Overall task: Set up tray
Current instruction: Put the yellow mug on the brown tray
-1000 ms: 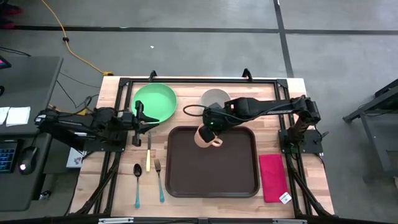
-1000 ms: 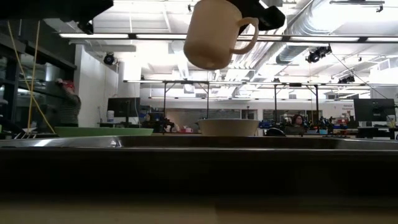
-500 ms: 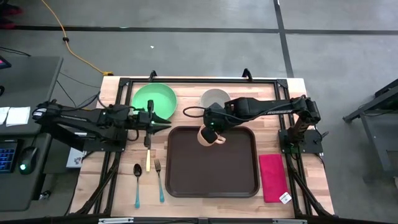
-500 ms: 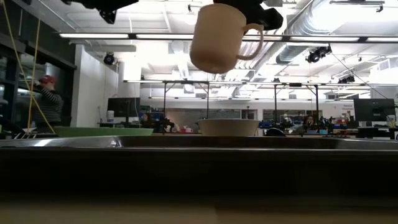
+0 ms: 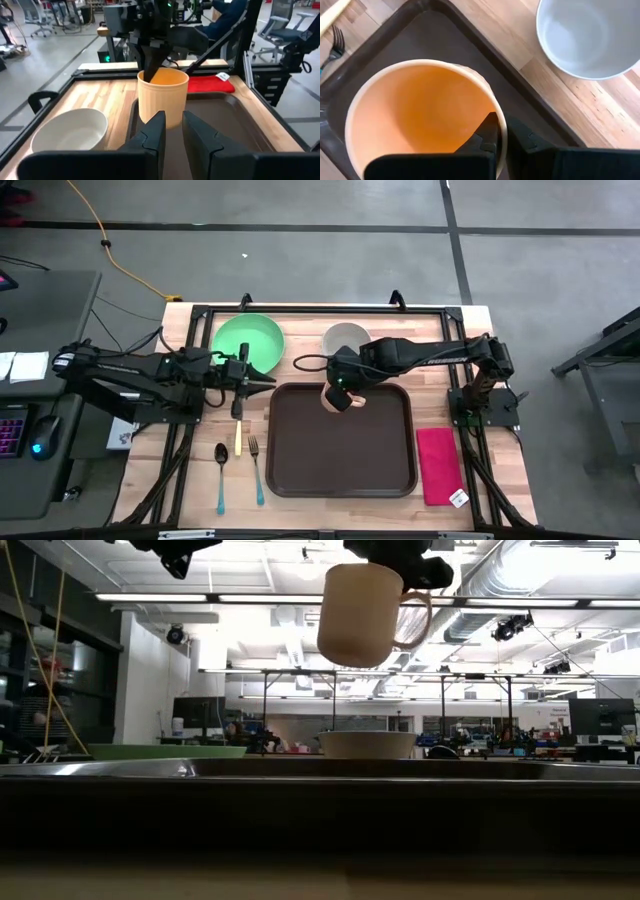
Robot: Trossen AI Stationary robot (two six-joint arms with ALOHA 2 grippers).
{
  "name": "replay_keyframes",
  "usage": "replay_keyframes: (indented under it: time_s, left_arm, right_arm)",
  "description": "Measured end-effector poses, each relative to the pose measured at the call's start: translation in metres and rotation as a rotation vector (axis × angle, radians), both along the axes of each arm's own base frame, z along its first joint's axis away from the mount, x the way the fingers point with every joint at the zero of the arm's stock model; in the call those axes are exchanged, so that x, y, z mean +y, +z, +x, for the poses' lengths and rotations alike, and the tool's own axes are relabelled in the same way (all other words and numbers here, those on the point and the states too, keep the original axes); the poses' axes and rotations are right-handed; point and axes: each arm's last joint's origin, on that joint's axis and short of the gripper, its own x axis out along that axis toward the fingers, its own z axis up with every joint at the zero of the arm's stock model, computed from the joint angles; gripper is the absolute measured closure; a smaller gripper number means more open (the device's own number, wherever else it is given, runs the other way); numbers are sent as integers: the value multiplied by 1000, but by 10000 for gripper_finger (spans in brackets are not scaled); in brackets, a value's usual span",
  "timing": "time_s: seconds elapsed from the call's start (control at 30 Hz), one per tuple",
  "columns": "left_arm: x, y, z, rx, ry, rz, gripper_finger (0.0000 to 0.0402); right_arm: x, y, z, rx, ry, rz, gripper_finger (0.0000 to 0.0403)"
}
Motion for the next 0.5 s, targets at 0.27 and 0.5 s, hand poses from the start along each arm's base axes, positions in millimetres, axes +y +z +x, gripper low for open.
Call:
replay_keyframes:
  time_s: [0.27,0.5]
  left_arm:
    - [0,-2,1,17,-5,-3,305]
    - [-1,-5,1,46,-22,-2,305]
  right_arm:
    - [2,-21,11,85,38,20,403]
    - [3,-43,23,147,76,26,403]
